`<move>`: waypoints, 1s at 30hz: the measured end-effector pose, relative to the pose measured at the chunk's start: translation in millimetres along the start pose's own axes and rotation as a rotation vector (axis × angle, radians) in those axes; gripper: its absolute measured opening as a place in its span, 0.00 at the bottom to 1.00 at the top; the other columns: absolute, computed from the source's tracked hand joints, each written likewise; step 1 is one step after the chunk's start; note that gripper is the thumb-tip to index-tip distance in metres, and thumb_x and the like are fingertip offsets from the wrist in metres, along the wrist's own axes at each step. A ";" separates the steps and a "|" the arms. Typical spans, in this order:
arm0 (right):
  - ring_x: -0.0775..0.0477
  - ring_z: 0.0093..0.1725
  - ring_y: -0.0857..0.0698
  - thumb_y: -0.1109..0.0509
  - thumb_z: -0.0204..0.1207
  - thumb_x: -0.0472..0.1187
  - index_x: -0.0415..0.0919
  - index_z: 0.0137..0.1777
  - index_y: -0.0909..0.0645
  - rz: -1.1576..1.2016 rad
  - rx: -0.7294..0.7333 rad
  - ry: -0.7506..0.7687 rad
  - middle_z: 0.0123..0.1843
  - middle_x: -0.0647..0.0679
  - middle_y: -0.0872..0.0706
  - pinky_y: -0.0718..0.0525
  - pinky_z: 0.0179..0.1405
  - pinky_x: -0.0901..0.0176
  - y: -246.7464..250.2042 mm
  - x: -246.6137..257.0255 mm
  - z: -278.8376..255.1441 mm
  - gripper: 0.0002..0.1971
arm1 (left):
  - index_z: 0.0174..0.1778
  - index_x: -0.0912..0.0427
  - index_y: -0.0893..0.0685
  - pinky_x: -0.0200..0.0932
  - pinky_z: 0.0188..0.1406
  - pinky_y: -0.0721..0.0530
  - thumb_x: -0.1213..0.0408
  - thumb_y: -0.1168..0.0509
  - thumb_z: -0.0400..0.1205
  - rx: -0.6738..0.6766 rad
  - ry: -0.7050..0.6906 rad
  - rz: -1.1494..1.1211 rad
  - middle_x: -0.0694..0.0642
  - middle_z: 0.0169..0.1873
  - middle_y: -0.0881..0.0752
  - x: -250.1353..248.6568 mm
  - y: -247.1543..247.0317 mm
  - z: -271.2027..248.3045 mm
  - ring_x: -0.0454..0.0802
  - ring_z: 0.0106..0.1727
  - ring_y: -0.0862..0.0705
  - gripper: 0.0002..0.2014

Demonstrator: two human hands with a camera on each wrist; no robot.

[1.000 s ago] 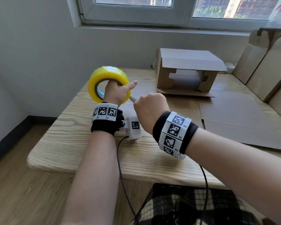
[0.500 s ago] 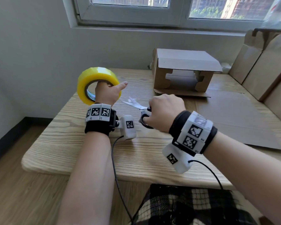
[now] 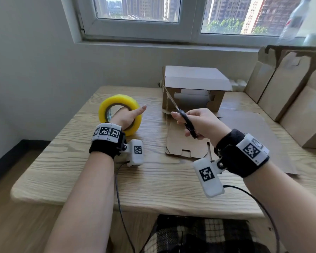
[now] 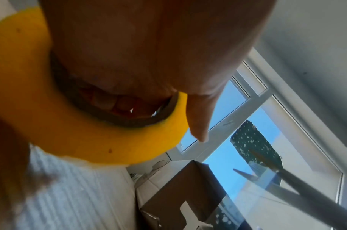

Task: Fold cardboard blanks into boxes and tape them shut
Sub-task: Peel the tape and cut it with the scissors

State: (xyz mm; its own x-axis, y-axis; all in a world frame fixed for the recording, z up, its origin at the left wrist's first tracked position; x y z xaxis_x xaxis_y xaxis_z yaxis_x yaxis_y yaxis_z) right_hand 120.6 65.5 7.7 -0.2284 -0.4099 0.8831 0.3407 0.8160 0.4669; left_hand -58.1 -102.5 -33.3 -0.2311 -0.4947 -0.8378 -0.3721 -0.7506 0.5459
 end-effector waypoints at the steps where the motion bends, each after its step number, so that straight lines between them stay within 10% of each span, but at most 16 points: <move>1: 0.61 0.20 0.23 0.26 0.73 0.61 0.31 0.53 0.13 0.021 0.002 -0.005 0.31 0.44 0.19 0.32 0.24 0.64 2.8 0.2 -0.8 0.29 | 0.27 0.55 0.32 0.48 0.46 0.30 0.39 0.39 0.82 0.018 0.035 0.065 0.53 0.26 0.27 -1.4 -2.5 0.1 0.54 0.35 0.26 0.26; 10: 0.57 0.18 0.28 0.26 0.74 0.59 0.36 0.51 0.13 0.212 0.066 -0.027 0.25 0.46 0.19 0.33 0.27 0.61 19.8 -0.3 -2.9 0.24 | 0.46 0.63 0.13 0.52 0.51 0.17 0.40 0.32 0.79 0.056 0.157 0.399 0.61 0.50 0.11 -36.1 -8.2 4.5 0.58 0.53 0.14 0.25; 17: 0.53 0.20 0.30 0.27 0.73 0.60 0.37 0.46 0.12 0.273 0.166 0.004 0.24 0.47 0.21 0.34 0.25 0.63 28.6 -5.0 -6.8 0.23 | 0.44 0.54 0.13 0.53 0.56 0.13 0.49 0.17 0.64 -0.038 0.031 0.305 0.52 0.40 0.11 -72.7 -12.4 -3.5 0.54 0.49 0.11 0.19; 22: 0.52 0.19 0.32 0.27 0.77 0.58 0.40 0.44 0.12 0.299 0.172 0.054 0.23 0.46 0.20 0.35 0.25 0.63 38.3 -7.1 -5.5 0.19 | 0.47 0.46 0.17 0.45 0.48 0.13 0.37 0.19 0.48 0.014 -0.138 0.157 0.49 0.42 0.12 -113.3 -43.2 -16.6 0.47 0.44 0.12 0.34; 30: 0.55 0.17 0.32 0.26 0.76 0.57 0.36 0.46 0.13 0.291 0.087 0.085 0.25 0.42 0.20 0.37 0.22 0.63 62.9 -14.3 -5.4 0.21 | 0.55 0.50 0.18 0.46 0.44 0.13 0.50 0.15 0.59 0.105 -0.093 0.355 0.52 0.47 0.13 -124.2 -75.0 -10.7 0.48 0.46 0.13 0.31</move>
State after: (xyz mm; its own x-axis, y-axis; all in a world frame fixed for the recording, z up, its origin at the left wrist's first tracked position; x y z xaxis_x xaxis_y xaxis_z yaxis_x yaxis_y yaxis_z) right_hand 150.3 120.5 24.7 -0.0546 -0.1831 0.9816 0.3007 0.9344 0.1910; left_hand 8.1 10.6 29.9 -0.4414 -0.6702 -0.5966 -0.3430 -0.4884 0.8024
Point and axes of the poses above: each hand's wrist, its own z-axis towards the middle knuckle, its own y-axis out of the back of the hand, x = y × z, the point moved 6 cm from there along z, towards the middle knuckle
